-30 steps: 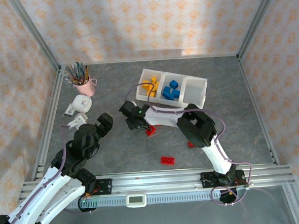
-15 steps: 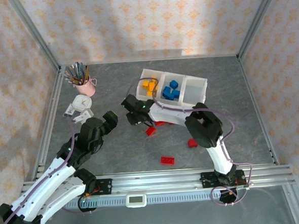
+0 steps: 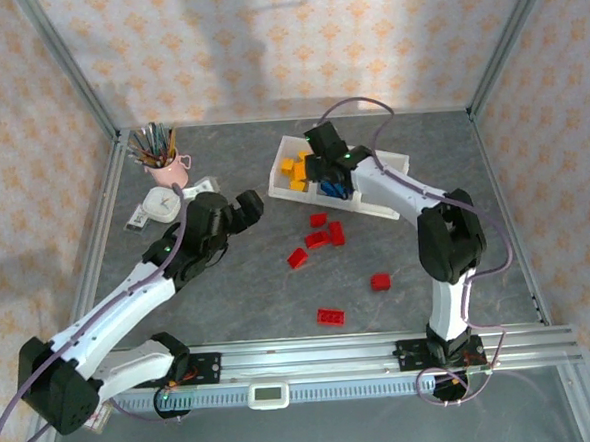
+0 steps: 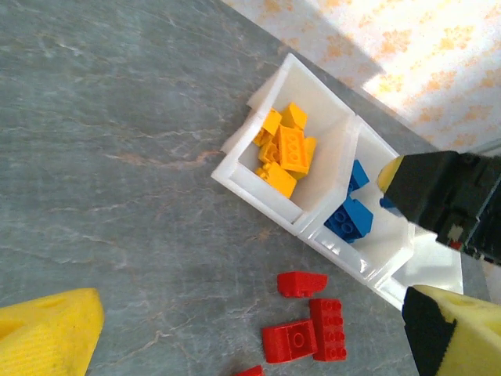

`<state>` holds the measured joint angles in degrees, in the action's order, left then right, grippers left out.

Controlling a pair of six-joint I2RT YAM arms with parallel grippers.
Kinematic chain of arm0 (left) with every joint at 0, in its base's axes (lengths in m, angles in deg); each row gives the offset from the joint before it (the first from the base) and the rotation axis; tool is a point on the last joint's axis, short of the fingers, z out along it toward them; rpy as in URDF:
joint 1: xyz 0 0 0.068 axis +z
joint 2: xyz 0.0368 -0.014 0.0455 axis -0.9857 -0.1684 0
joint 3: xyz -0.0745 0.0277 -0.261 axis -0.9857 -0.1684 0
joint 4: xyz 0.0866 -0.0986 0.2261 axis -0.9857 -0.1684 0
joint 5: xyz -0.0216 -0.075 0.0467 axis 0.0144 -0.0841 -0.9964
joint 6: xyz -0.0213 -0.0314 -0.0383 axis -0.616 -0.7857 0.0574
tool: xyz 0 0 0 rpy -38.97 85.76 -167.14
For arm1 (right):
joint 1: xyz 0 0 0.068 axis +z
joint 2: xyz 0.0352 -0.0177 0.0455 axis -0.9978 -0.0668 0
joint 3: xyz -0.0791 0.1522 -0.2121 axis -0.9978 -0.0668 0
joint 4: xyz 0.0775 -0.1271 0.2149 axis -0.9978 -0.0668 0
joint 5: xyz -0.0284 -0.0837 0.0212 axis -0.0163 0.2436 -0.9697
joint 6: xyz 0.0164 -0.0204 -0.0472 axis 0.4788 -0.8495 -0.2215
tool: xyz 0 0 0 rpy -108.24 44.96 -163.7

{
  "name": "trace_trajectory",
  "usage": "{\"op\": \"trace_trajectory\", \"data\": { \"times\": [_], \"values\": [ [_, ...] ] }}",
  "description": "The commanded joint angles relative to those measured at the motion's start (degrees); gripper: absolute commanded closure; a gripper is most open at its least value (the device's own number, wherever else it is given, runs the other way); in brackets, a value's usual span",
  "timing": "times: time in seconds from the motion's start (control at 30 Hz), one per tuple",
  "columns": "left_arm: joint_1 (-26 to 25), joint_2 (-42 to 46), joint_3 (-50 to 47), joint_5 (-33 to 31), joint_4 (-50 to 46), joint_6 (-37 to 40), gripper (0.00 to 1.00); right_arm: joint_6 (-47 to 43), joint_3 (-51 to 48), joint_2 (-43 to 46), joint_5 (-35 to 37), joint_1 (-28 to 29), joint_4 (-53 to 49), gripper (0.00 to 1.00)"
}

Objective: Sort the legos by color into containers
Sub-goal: Place the lego in the container, then pick up the lego from the center of the table.

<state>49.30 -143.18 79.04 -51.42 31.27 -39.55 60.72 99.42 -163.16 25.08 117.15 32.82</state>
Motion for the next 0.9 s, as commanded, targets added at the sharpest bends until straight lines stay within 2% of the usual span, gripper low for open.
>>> {"op": "trace_trajectory", "data": {
  "times": [0.0, 0.1, 0.13, 0.2, 0.3, 0.4, 0.63, 0.87],
  "values": [
    [0.33, -3.46, 2.48, 3.96, 7.28, 3.42, 0.01, -1.23, 3.58, -4.31, 3.38, -2.89, -0.67, 0.65],
    [0.35, -7.12, 4.28, 5.97, 8.82, 5.00, 0.01, -1.41, 6.94, -7.65, 4.90, -4.99, -0.90, 0.64],
    [0.38, -8.01, 4.92, 6.45, 8.99, 5.50, 0.01, -1.39, 7.98, -8.57, 4.33, -5.57, -0.90, 0.61],
    [0.37, -10.23, 6.94, 7.92, 8.47, 7.31, 0.01, -1.76, 10.44, -10.53, 3.93, -6.28, -0.98, 0.51],
    [0.38, -13.11, 9.71, 9.41, 7.22, 9.49, 0.01, -2.19, 15.16, -12.51, 5.96, -6.37, -2.78, 0.47],
    [0.44, -15.35, 12.69, 11.45, 4.99, 11.35, 0.01, -1.40, 15.66, -10.77, 5.75, -6.37, -4.40, 0.41],
    [0.42, -15.10, 12.29, 15.54, 5.05, 14.23, 0.01, 1.42, -0.54, 3.41, 3.57, -4.16, -1.27, 0.34],
    [0.15, -9.92, 5.12, 18.20, 6.93, 13.23, 0.01, 6.12, -18.15, 17.87, 1.50, -0.41, -2.51, 0.26]
  ]
}}
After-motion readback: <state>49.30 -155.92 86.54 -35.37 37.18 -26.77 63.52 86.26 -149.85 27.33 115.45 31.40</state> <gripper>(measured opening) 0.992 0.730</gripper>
